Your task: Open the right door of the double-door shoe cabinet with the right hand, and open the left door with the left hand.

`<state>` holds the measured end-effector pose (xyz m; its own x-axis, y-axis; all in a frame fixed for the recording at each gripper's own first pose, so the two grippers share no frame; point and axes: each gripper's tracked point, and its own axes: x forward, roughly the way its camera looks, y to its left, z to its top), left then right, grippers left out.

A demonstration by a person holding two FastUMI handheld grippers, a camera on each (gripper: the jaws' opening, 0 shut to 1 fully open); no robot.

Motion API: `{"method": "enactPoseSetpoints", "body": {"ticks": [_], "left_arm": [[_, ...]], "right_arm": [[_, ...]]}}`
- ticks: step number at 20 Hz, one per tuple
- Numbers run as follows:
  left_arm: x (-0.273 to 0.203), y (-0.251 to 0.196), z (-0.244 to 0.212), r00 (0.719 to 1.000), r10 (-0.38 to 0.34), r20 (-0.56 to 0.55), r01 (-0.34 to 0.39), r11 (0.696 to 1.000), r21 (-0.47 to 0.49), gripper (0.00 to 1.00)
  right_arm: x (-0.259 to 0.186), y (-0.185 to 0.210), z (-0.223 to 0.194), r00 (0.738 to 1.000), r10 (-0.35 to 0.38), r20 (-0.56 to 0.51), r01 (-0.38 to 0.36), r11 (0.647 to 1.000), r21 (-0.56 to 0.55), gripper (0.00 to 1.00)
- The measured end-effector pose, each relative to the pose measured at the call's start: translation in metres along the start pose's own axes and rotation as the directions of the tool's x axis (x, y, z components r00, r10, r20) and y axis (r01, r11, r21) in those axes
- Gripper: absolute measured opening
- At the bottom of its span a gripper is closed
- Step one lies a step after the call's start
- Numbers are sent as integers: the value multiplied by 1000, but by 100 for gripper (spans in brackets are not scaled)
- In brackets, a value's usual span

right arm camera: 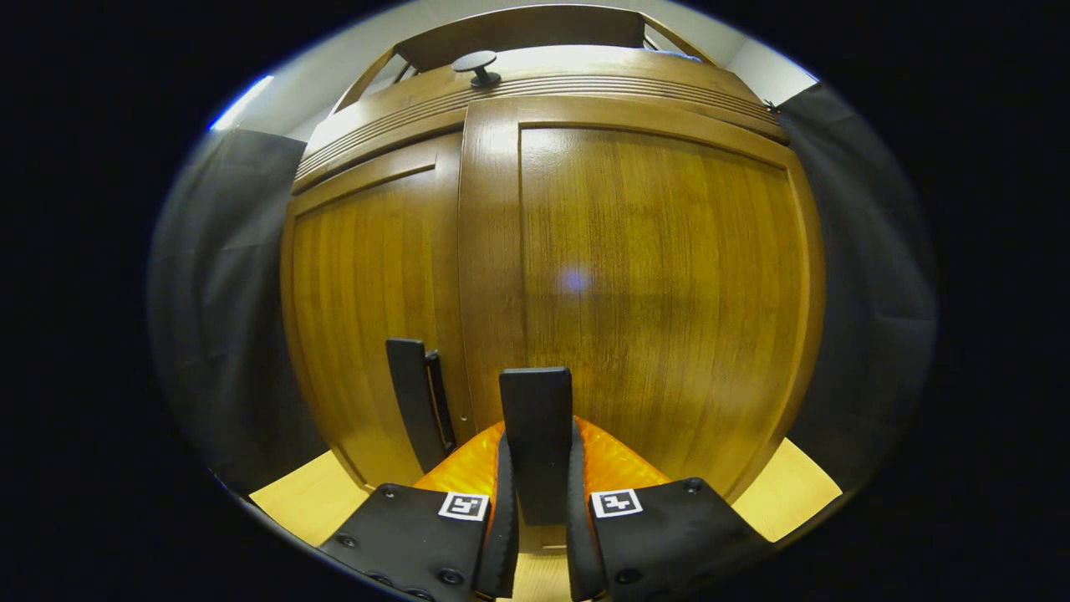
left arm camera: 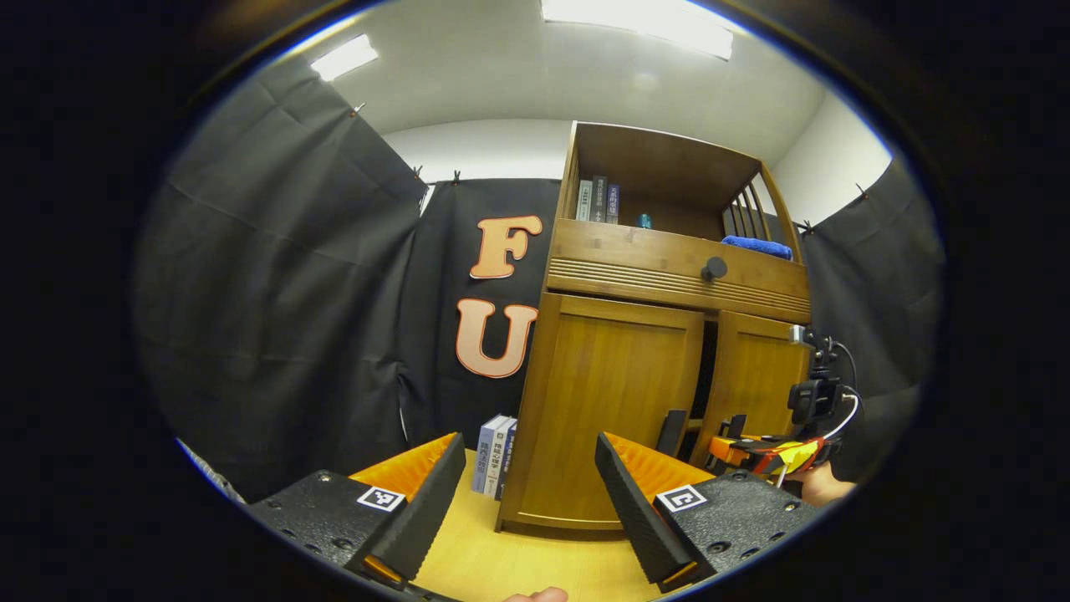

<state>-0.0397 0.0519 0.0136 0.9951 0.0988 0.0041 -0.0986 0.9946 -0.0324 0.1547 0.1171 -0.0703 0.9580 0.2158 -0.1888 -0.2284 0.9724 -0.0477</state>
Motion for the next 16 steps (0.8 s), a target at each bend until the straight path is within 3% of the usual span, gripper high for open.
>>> {"method": "enactPoseSetpoints", "body": {"ticks": [1, 3, 6, 9, 10, 16], "left_arm": [[0, -1, 0, 1000, 1, 0, -1, 1000, 7, 98], [-1, -4, 0, 1000, -2, 3, 2, 1000, 12, 94], [0, -11, -1, 1000, -9, -1, 9, 1000, 11, 94], [2, -21, -4, 1000, -25, -4, 25, 1000, 5, 94], [3, -25, -5, 999, -32, -6, 32, 999, 3, 94], [9, -46, -10, 998, -67, -16, 67, 998, 6, 94]], "right_arm": [[-8, -2, -1, 1000, 9, -3, -9, 1000, -3, 32], [-24, -5, -3, 1000, 25, -11, -25, 1000, -4, 36], [-49, -13, -6, 999, 41, -14, -42, 999, -3, 27], [-73, -21, -8, 998, 62, -3, -62, 998, 2, 31], [-79, -25, -8, 998, 69, -1, -69, 998, 3, 27], [-119, -50, -16, 996, 84, 21, -84, 996, 8, 29]]}}
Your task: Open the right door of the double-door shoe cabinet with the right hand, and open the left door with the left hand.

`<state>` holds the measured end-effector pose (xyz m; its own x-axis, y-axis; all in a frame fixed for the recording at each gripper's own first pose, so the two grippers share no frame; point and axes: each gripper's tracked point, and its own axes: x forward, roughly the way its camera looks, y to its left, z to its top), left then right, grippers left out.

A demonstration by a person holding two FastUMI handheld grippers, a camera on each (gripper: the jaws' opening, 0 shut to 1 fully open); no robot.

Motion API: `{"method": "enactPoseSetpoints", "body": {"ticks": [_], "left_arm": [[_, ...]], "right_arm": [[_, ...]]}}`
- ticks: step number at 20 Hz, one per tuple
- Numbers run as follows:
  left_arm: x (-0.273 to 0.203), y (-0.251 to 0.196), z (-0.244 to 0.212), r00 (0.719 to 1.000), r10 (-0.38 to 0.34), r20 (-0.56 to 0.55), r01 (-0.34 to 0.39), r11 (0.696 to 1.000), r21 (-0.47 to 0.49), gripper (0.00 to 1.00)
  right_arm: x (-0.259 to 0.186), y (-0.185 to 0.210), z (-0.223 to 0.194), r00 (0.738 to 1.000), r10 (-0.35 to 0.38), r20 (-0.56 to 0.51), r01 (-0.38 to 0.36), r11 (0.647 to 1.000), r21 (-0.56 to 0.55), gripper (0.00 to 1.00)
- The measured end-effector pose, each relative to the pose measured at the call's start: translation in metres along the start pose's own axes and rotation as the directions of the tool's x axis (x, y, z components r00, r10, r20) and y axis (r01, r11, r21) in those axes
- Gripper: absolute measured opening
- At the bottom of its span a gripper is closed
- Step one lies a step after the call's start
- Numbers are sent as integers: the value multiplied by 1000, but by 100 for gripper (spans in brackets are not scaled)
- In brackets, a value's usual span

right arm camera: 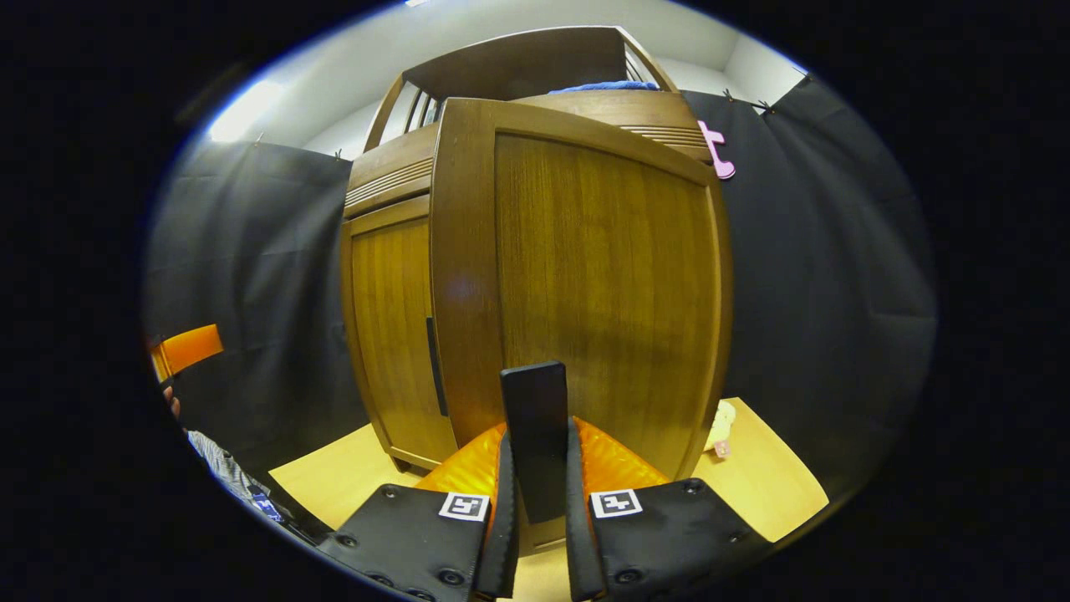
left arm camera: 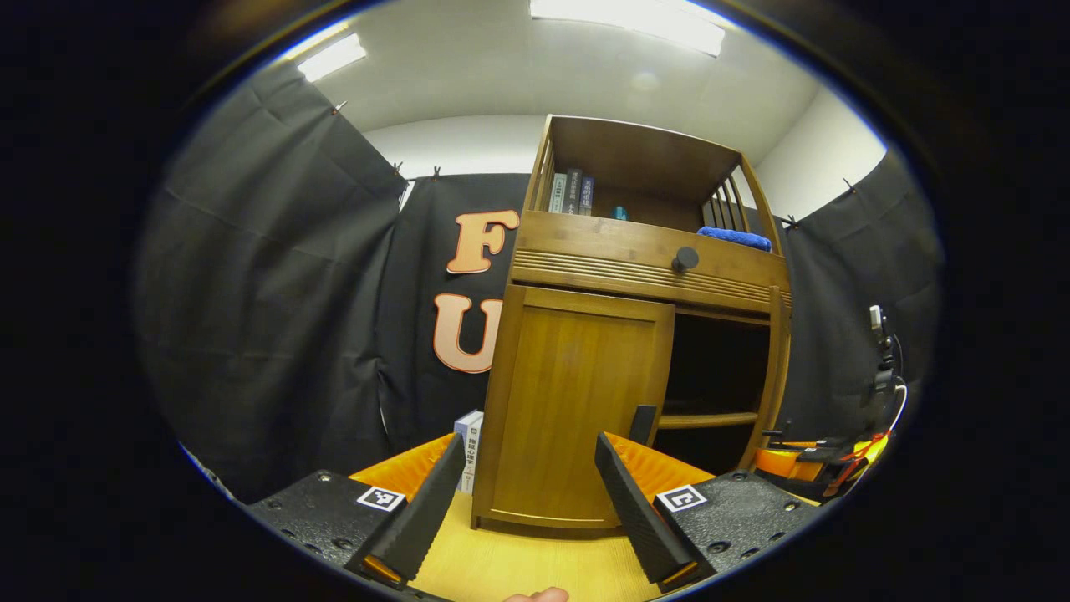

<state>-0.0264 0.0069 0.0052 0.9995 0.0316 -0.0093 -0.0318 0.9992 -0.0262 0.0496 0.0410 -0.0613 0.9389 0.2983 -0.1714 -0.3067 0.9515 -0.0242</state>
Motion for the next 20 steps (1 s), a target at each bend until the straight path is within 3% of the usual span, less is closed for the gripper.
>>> {"method": "enactPoseSetpoints", "body": {"ticks": [5, 6, 7, 8, 9, 10, 12, 13, 17, 19, 20], "left_arm": [[7, -19, -6, 999, -46, -10, 46, 999, 3, 94], [8, -24, -8, 998, -57, -15, 57, 998, 0, 91], [8, -28, -10, 998, -67, -20, 67, 998, -2, 91], [10, -30, -11, 997, -76, -24, 76, 997, -2, 94], [11, -34, -14, 996, -84, -27, 84, 996, -1, 94], [12, -36, -14, 995, -91, -28, 91, 996, -1, 98], [13, -42, -15, 994, -104, -29, 104, 995, -3, 98], [14, -44, -16, 993, -111, -29, 111, 994, -5, 98], [16, -53, -19, 990, -135, -37, 134, 991, -13, 94], [17, -55, -20, 989, -140, -37, 139, 990, -14, 98], [17, -57, -21, 989, -143, -38, 142, 990, -16, 98]], "right_arm": [[-26, -18, -3, 1000, -12, 11, 12, 1000, 1, 36], [-29, -21, -2, 1000, -18, 12, 18, 1000, 4, 31], [-33, -25, -2, 1000, -25, 13, 25, 1000, 7, 36], [-38, -29, 0, 999, -35, 13, 35, 999, 10, 31], [-43, -33, -1, 999, -46, 15, 46, 999, 10, 36], [-48, -38, -2, 998, -58, 15, 58, 998, 10, 31], [-56, -47, -2, 997, -79, 15, 79, 997, 7, 35], [-60, -50, -1, 996, -90, 15, 89, 996, 4, 30], [-71, -65, 1, 991, -130, 10, 130, 991, -10, 30], [-76, -72, 1, 990, -143, 12, 143, 990, -9, 30], [-77, -76, 1, 989, -149, 11, 149, 989, -3, 34]]}}
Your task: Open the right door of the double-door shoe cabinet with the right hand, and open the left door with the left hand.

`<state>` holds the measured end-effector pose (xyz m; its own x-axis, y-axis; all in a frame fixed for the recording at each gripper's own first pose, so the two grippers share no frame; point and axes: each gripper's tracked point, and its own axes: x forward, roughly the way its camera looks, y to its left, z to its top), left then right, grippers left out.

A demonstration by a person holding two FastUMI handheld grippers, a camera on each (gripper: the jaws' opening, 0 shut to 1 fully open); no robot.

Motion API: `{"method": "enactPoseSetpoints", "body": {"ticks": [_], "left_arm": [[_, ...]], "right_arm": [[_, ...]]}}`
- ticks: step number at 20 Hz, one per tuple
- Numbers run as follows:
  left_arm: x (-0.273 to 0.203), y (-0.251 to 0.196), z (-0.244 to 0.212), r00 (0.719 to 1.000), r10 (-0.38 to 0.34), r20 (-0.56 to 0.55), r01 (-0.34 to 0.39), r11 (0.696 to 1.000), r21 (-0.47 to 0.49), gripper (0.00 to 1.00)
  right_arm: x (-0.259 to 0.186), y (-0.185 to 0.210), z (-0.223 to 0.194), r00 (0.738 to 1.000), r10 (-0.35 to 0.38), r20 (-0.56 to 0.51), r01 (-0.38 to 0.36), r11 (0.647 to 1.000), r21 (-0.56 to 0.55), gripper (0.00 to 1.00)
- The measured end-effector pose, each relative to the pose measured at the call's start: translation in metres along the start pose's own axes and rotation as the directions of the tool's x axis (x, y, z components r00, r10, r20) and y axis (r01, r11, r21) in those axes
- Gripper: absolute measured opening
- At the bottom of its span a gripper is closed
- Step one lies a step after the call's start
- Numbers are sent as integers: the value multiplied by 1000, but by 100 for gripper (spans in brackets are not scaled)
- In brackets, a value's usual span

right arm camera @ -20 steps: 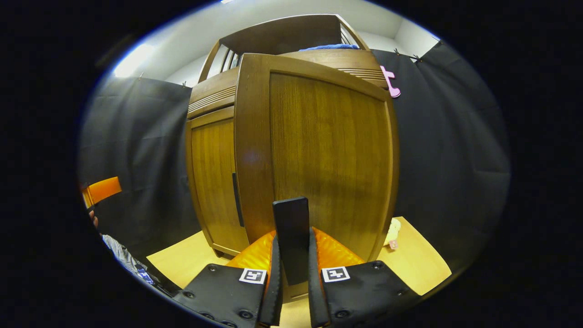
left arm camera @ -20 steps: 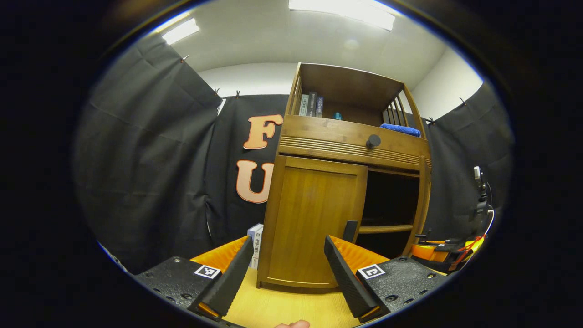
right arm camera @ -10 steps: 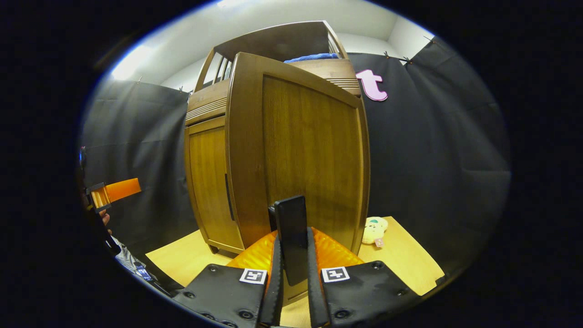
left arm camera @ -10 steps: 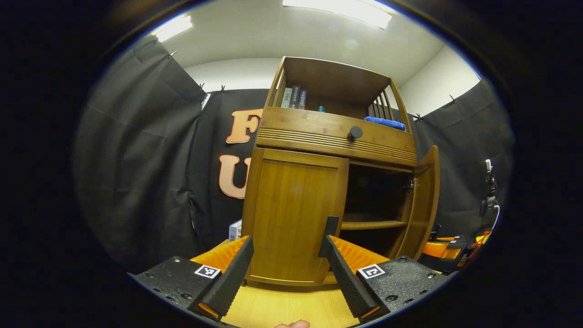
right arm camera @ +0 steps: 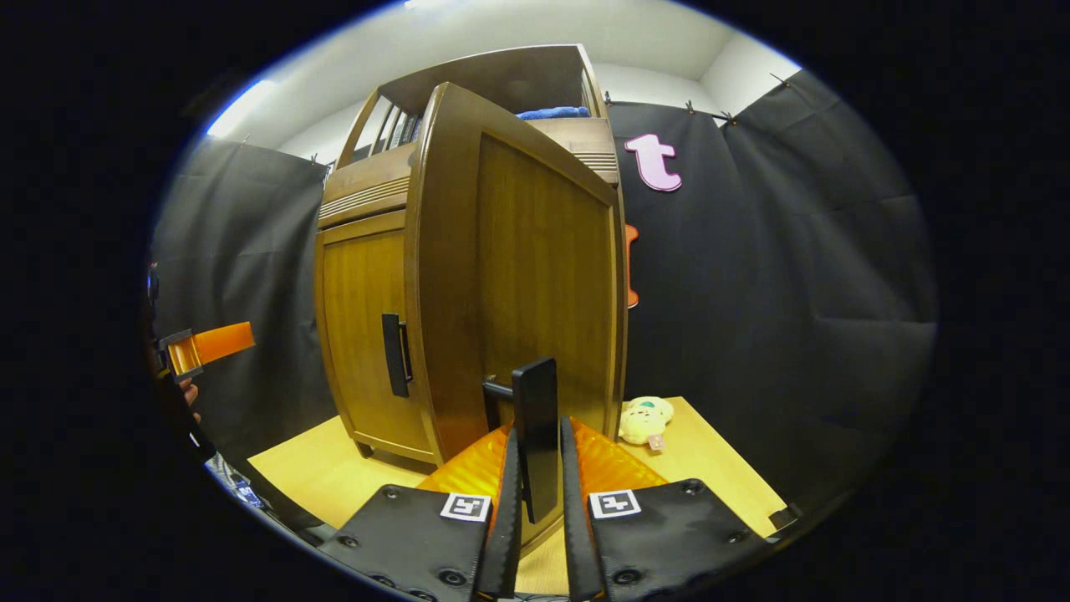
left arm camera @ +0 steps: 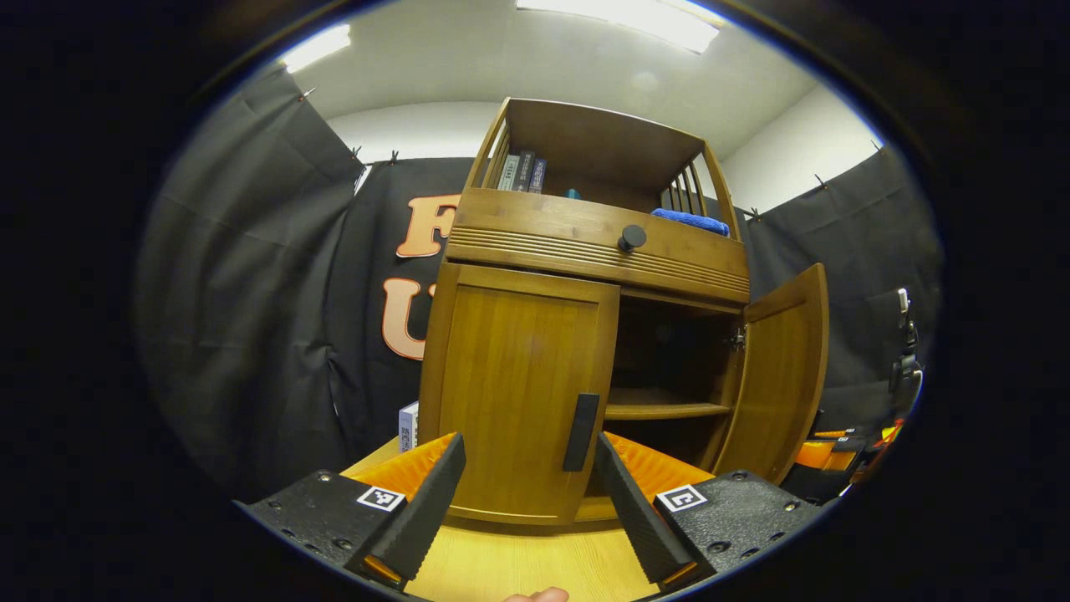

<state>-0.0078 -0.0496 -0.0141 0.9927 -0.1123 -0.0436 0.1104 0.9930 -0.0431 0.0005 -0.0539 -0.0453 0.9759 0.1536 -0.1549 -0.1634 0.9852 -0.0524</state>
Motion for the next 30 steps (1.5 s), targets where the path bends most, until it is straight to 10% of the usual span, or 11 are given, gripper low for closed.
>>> {"method": "enactPoseSetpoints", "body": {"ticks": [6, 8, 22, 23, 30], "left_arm": [[2, -4, -2, 1000, -6, 2, 6, 1000, 3, 98], [3, -4, -3, 1000, -6, 1, 6, 1000, 6, 98], [-4, 19, -7, 998, 59, -3, -59, 998, -10, 94], [-4, 21, -8, 998, 63, -4, -63, 998, -10, 94], [-1, 32, -7, 996, 85, 4, -85, 996, -26, 94]], "right_arm": [[-7, -42, -2, 996, -94, 0, 94, 996, 5, 35], [-8, -67, -1, 991, -134, 12, 134, 991, 19, 15], [-10, -135, -2, 998, 63, 6, -64, 997, 53, 16], [-8, -137, -2, 997, 82, 8, -82, 995, 63, 5], [-10, -143, -4, 992, 119, 35, -122, 987, 100, 17]]}}
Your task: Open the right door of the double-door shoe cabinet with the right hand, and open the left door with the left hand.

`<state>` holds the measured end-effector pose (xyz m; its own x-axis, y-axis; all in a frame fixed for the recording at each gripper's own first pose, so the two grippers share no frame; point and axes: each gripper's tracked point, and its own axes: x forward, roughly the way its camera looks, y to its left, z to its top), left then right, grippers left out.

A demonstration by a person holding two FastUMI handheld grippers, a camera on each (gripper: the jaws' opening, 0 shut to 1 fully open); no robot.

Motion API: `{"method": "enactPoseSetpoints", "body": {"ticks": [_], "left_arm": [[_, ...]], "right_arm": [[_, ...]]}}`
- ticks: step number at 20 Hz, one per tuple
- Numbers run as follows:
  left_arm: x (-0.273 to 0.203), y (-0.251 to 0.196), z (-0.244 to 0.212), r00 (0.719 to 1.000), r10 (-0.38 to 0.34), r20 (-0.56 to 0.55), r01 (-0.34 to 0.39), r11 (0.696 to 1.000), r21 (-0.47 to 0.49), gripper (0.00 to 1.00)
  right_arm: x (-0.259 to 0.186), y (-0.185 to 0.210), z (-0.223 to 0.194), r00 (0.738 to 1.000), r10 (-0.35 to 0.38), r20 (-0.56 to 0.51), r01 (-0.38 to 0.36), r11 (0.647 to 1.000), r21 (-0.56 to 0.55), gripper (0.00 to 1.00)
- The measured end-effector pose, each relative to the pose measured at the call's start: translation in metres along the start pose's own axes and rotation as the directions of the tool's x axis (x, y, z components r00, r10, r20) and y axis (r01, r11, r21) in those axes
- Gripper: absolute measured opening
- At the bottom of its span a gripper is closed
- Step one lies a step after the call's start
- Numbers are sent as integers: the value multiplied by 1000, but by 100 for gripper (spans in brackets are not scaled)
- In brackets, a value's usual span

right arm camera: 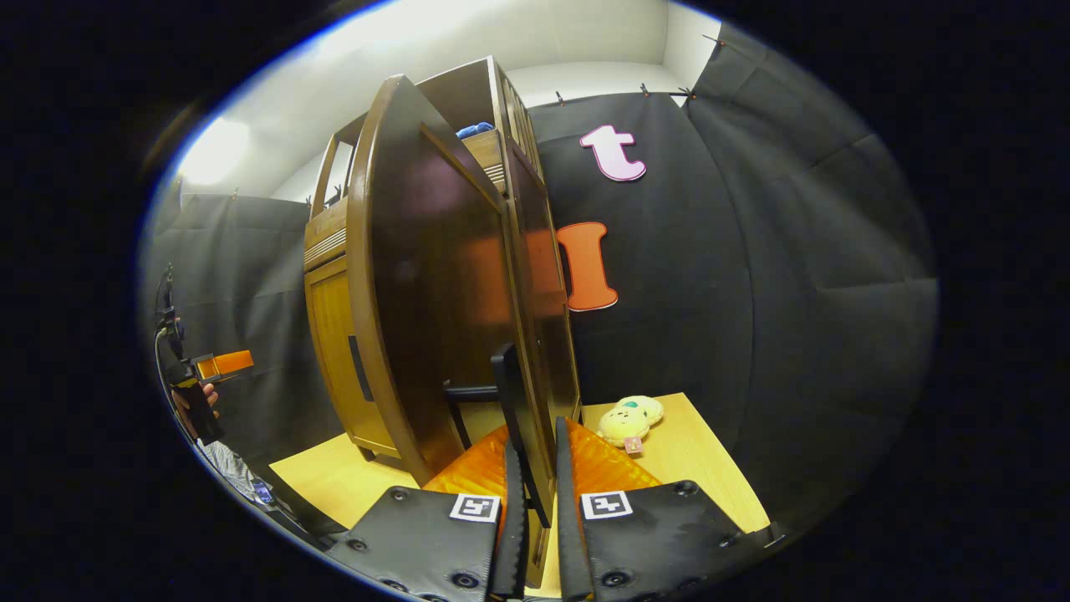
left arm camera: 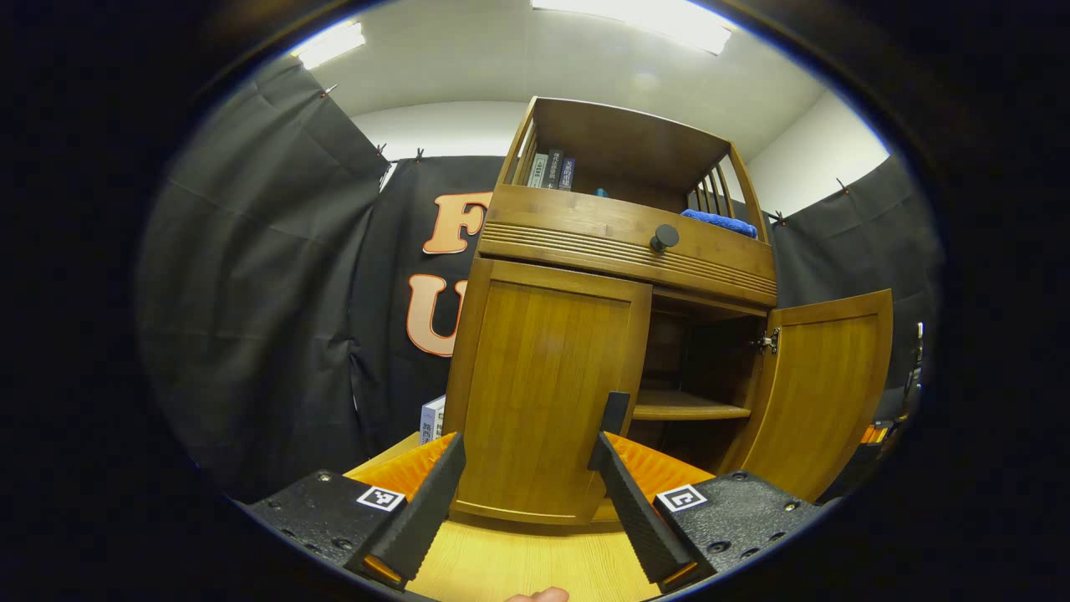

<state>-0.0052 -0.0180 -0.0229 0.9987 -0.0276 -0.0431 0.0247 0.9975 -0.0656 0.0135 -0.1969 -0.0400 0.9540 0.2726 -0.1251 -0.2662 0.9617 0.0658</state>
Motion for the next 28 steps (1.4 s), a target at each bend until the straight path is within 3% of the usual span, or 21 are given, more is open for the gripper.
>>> {"method": "enactPoseSetpoints", "body": {"ticks": [1, 3, 4, 5, 7, 8, 11, 12, 14, 16, 21, 22, 25, 26, 28], "left_arm": [[1, 0, -1, 1000, 1, 0, -1, 1000, -3, 95], [4, 1, -2, 1000, -1, -3, 1, 1000, -1, 98], [5, 0, -3, 1000, -6, -6, 6, 1000, 1, 94], [7, -1, -5, 1000, -13, -10, 13, 1000, 2, 98], [12, -6, -8, 999, -30, -17, 30, 1000, 0, 94], [15, -9, -8, 999, -43, -21, 43, 999, -2, 94], [28, -25, -12, 994, -102, -39, 102, 995, -6, 95], [33, -31, -15, 991, -127, -52, 127, 992, -6, 98], [42, -41, -22, 982, -173, -76, 172, 985, -15, 94], [53, -54, -28, 972, -215, -97, 212, 977, -34, 93], [103, -84, -35, 954, -286, -88, 287, 958, -11, 92], [113, -88, -39, 956, -280, -87, 282, 959, 11, 92], [144, -98, -54, 963, -256, -84, 260, 965, 39, 91], [150, -102, -59, 963, -255, -88, 259, 965, 43, 91], [161, -107, -70, 963, -254, -87, 259, 965, 49, 91]], "right_arm": [[-1, -1, -1, 1000, -9, -1, 9, 1000, -7, 17], [-4, -4, -2, 999, -40, -7, 40, 999, -5, 29], [-5, -4, -1, 998, -63, -16, 63, 998, 6, 21], [-9, -3, -3, 996, -80, -23, 81, 997, 17, 21], [-20, -4, -12, 990, -137, -39, 137, 991, 8, 23], [-33, -7, -19, 982, -182, -49, 182, 983, -5, 16], [-66, -6, -28, 957, -290, -32, 290, 957, 1, 29], [-74, -1, -26, 947, -320, -21, 320, 947, 1, 17], [-90, 14, -23, 931, -366, -9, 365, 930, -25, 16], [-102, 37, -14, 926, -378, 13, 378, 925, -41, 16], [-96, 101, 6, 950, -309, 41, 311, 950, -27, 16], [-94, 103, 6, 947, -316, 47, 318, 948, -27, 3], [-80, 117, 14, 947, -308, 88, 308, 951, 16, 33], [-75, 120, 12, 949, -304, 84, 303, 953, 22, 14], [-67, 124, 4, 955, -289, 61, 288, 957, 21, 35]]}}
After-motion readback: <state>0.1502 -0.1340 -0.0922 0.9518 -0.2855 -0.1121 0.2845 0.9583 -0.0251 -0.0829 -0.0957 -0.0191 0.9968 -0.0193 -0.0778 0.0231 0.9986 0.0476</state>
